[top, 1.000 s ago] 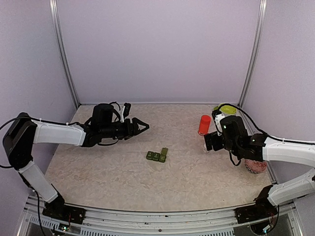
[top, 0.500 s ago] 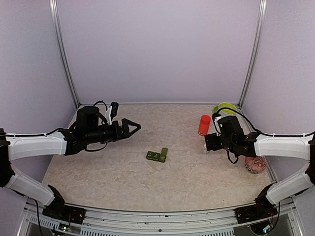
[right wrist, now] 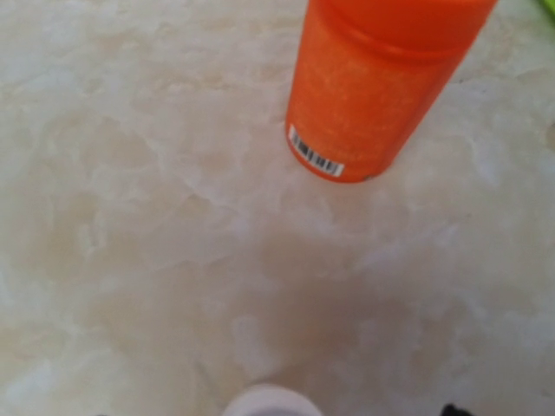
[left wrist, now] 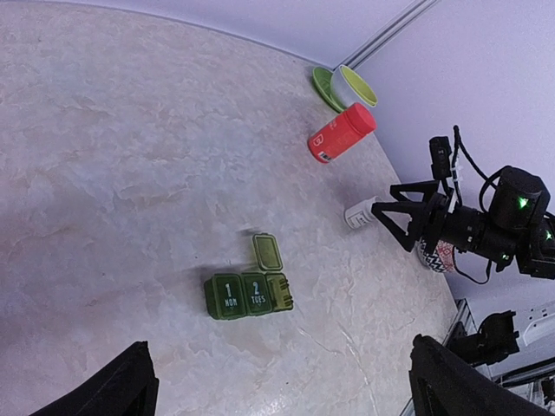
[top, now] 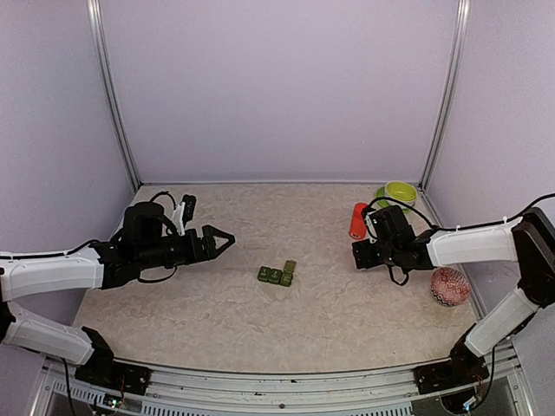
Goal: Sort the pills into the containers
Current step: Pick up the pill bottle from the center of the board.
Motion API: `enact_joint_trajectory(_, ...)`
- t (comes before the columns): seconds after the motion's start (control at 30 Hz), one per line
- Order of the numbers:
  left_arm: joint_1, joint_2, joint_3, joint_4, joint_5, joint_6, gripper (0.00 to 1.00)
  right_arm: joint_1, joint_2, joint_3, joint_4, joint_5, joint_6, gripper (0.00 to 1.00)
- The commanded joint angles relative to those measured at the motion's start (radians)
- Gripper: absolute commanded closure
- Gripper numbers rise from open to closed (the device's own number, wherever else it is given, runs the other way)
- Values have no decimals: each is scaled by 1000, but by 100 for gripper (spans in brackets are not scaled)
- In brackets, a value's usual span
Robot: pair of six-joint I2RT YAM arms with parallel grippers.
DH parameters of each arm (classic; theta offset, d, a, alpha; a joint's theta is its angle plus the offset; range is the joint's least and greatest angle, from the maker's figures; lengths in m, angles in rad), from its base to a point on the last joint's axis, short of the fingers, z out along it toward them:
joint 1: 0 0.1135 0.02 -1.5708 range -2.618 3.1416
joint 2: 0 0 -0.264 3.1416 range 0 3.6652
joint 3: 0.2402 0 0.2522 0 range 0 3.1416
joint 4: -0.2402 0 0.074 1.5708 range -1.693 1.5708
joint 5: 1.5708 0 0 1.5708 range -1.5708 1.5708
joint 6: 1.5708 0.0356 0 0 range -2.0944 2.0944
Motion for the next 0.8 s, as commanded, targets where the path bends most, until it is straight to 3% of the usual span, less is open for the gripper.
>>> enact_joint_trajectory(0.0, -4, -12, -3, 1, -14, 6, 1, -23, 36, 38, 17, -7, 21, 22)
enact_joint_trajectory(0.37, -6, 23, -3, 28, 4, -7, 1, -43, 92, 36, 59, -92, 13, 44)
enact_joint_trajectory(0.63, -13, 43, -5, 44, 7, -11, 1, -42, 85, 34, 60, -117, -7, 79)
enact_joint_trajectory(0.77, -21, 47, -7, 49, 5, -16, 1, -42, 81, 31, 49, -144, -24, 87)
